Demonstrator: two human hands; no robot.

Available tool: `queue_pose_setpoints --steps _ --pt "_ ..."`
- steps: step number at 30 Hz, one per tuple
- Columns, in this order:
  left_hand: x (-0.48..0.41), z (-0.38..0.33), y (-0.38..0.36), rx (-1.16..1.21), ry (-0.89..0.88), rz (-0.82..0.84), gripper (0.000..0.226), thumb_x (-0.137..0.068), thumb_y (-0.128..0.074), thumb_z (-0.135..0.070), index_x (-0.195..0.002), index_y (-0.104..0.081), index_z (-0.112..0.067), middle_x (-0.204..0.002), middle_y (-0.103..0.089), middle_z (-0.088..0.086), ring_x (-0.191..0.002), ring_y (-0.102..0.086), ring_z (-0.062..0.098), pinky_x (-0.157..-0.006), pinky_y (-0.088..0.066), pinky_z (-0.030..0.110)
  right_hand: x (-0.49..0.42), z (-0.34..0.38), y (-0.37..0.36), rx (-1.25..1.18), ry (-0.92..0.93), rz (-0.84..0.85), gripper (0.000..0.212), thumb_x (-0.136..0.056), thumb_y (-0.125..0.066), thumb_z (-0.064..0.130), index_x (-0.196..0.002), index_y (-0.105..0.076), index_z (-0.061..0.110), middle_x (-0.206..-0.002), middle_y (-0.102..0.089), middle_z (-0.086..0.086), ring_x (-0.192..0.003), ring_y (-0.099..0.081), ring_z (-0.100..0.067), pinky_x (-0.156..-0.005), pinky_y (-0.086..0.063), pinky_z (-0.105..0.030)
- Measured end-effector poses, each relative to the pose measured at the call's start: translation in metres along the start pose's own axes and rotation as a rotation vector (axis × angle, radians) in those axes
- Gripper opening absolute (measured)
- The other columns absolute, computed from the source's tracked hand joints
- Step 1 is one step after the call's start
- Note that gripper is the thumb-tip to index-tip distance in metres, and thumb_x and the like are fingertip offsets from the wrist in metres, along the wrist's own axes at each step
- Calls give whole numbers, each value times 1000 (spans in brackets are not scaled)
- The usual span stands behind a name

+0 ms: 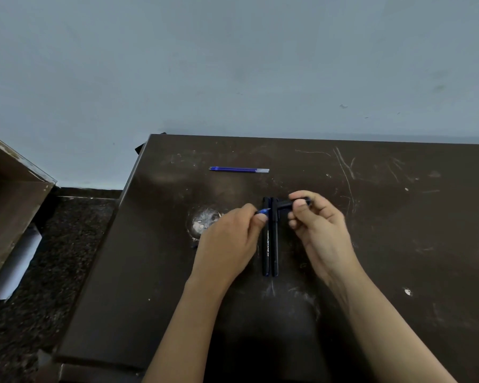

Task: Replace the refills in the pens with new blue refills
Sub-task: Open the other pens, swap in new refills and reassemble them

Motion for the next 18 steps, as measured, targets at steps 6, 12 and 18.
queue_pose_setpoints --steps 6,12,18 --pt "-1 33 8 60 337 -131 29 -98 -38 -12 -122 -52 -7 -95 -52 3 -83 -39 9 -72 -28 21 9 10 -4 588 210 -27 16 -78 -69 3 -88 -65 15 -78 -66 0 -67 -63 -16 -73 -53 -29" --pt "8 26 23 25 384 -178 32 -101 -34 -30 -128 -47 -22 -79 -51 -7 -69 -43 5 -61 -30 21 34 -21 -51 1135 373 288 17 -77 -72 24 -87 -59 26 -82 -55 16 -98 -45 -9 -82 -44 -28" --pt "0 27 12 190 367 -153 22 -100 -35 -26 -104 -52 -13 -80 -61 0 -60 -48 4 -50 -32 14 35 -29 -51 1280 444 274 14 -78 -73 27 -88 -65 22 -93 -61 9 -95 -34 -9 -84 -39 -29"
Point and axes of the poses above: each hand's wrist, its own x-axis away from the middle knuckle, its own y-axis out of the back of the hand, z = x × y, the point moved 7 cm from there along -x, towards the middle knuckle
